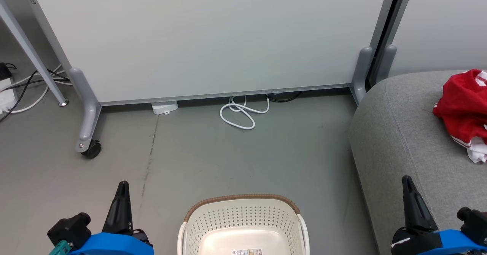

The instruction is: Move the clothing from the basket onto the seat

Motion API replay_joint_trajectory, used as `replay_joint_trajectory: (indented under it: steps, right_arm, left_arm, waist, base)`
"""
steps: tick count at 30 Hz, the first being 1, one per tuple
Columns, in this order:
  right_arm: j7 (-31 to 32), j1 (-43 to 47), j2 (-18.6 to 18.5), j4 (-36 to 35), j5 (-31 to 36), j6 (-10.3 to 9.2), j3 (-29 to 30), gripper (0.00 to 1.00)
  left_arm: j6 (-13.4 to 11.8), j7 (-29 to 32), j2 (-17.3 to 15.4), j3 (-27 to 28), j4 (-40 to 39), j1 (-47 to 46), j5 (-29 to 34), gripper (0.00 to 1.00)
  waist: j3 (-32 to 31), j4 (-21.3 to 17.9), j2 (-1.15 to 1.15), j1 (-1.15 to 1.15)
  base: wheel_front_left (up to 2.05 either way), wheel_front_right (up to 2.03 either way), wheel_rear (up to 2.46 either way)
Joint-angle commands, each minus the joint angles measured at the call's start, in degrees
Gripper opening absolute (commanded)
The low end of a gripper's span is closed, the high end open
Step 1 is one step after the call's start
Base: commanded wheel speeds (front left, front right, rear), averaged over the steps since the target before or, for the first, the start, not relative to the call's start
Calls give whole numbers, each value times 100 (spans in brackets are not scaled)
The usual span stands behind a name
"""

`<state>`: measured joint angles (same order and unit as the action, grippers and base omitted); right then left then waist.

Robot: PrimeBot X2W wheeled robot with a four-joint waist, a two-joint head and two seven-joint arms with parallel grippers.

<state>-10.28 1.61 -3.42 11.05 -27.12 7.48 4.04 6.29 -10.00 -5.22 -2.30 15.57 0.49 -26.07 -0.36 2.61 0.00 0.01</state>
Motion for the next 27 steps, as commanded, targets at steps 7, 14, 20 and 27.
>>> replay_joint_trajectory:
  steps: [7, 14, 20, 27]
  right_arm:
    - [210, -250, -1, -33, -861, 0, 43, 0]
    - [341, -304, 4, -5, -1377, 1, 62, 0]
    - [468, -353, 9, 22, -1859, 1, 79, 0]
    - [608, -406, 14, 53, -2388, 1, 100, 0]
  left_arm:
    - [41, 207, 9, 147, -117, -261, -871, 0]
    - [48, 338, 30, 215, -124, -305, -1394, 0]
    - [57, 462, 49, 280, -129, -343, -1885, 0]
    - [67, 597, 69, 348, -135, -390, -2423, 0]
  waist:
    - [4, -20, 0, 0]
    - [7, -34, 0, 0]
    - [10, -49, 0, 0]
    - [13, -66, 0, 0]
  base:
    - [0, 0, 0]
    - [0, 0, 0]
    - [0, 0, 0]
    - [0, 0, 0]
